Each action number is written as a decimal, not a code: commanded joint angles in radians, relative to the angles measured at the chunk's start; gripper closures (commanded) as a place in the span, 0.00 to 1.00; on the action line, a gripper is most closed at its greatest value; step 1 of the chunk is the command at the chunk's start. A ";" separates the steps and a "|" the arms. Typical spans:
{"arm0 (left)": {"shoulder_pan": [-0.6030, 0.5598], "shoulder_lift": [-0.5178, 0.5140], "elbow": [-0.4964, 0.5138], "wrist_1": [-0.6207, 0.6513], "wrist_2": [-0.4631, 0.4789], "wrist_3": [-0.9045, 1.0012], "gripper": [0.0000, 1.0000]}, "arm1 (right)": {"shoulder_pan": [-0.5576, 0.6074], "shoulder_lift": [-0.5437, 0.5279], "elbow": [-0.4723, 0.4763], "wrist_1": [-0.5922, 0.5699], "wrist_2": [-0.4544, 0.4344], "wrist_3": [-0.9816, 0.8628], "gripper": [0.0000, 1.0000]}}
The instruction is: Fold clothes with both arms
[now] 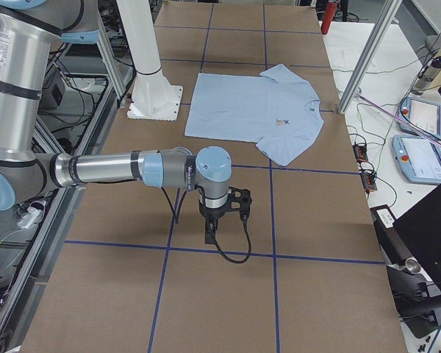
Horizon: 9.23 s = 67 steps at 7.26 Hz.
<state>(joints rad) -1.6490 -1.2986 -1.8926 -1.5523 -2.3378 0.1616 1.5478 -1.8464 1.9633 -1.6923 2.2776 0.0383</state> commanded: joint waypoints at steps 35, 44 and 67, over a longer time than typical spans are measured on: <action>0.003 -0.194 0.055 -0.512 -0.012 0.006 0.00 | -0.874 0.961 -0.616 0.610 -0.778 1.228 1.00; 0.005 -0.203 0.066 -0.547 -0.011 -0.014 0.00 | -0.899 1.113 -0.756 0.576 -0.816 1.287 0.00; 0.827 -0.748 0.718 -0.956 0.617 -1.111 0.80 | -0.253 0.708 -0.415 0.304 0.002 0.350 0.00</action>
<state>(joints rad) -0.8333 -2.0464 -1.1751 -2.5088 -1.7213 -0.9507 1.2949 -1.1395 1.5478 -1.3882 2.2795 0.3817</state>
